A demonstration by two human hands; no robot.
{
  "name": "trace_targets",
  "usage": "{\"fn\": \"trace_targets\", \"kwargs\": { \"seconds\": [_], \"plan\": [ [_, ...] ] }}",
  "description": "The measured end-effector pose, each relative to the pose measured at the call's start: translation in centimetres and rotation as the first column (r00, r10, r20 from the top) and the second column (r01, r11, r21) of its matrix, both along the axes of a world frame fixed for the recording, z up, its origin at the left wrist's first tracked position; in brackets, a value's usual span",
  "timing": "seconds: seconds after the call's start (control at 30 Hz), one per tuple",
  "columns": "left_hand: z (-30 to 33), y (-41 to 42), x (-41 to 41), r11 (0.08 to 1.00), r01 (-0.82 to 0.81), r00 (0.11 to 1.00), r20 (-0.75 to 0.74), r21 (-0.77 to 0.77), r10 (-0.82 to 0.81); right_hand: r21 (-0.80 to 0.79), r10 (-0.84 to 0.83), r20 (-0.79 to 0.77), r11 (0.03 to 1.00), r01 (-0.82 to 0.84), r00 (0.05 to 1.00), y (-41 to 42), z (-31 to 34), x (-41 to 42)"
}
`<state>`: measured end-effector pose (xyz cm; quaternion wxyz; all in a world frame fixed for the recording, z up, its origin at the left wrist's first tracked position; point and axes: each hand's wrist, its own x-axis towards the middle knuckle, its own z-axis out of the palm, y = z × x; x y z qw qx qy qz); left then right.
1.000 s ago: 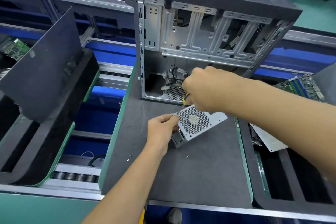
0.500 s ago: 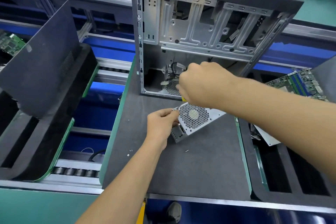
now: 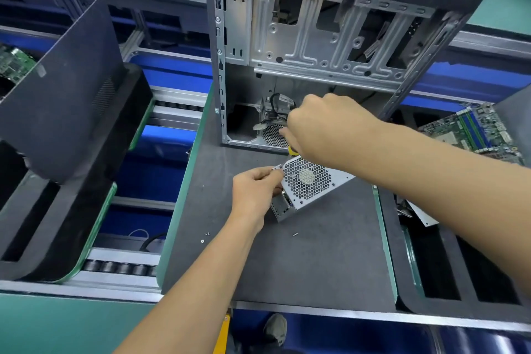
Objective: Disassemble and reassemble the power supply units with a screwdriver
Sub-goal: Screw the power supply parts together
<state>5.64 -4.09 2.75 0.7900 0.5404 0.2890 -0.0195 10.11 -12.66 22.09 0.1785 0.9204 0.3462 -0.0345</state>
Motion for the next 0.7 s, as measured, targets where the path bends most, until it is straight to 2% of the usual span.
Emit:
{"fn": "trace_targets", "kwargs": {
  "seconds": [0.03,0.1,0.13,0.17,0.27,0.37,0.5,0.57,0.63,0.7],
  "plan": [
    [0.0,0.0,0.0,1.0,-0.004,1.0,-0.004,0.005,0.004,0.016,-0.082,-0.023,0.996,0.083,0.996,-0.1,0.1,0.3],
    [0.2,0.1,0.1,1.0,-0.001,1.0,-0.003,0.016,0.001,0.058,-0.2,-0.201,0.975,0.216,0.959,-0.9,0.5,1.1],
    [0.3,0.2,0.1,1.0,0.006,1.0,0.0,0.019,-0.006,0.075,-0.199,-0.297,0.97,0.231,0.934,-1.1,0.8,1.1],
    [0.3,0.2,0.1,1.0,0.013,1.0,0.004,0.023,-0.014,0.075,-0.16,-0.33,0.978,0.195,0.93,-1.2,1.0,1.1],
    [0.5,0.0,0.1,0.999,0.026,1.0,0.009,0.03,-0.027,0.036,0.029,-0.153,0.999,-0.023,0.988,-1.1,0.7,0.8],
    [0.4,-0.2,-0.1,1.0,0.009,1.0,0.001,0.027,-0.009,0.028,0.054,-0.057,0.998,-0.052,0.997,-0.5,0.4,0.7],
    [0.4,0.1,-0.2,1.0,-0.013,1.0,-0.002,0.014,0.013,0.042,-0.122,-0.105,0.991,0.127,0.987,0.1,0.0,0.3],
    [0.5,0.3,0.0,1.0,-0.017,1.0,0.001,0.009,0.017,0.043,-0.191,-0.219,0.978,0.205,0.957,0.1,0.3,0.4],
    [0.6,0.2,0.0,1.0,-0.002,1.0,0.004,0.013,0.001,0.062,-0.165,-0.314,0.979,0.194,0.935,-0.1,0.9,0.4],
    [0.7,0.2,0.0,1.0,0.007,1.0,0.006,0.009,-0.007,0.105,-0.054,-0.258,0.991,0.084,0.965,-0.3,1.1,0.3]
  ]
}}
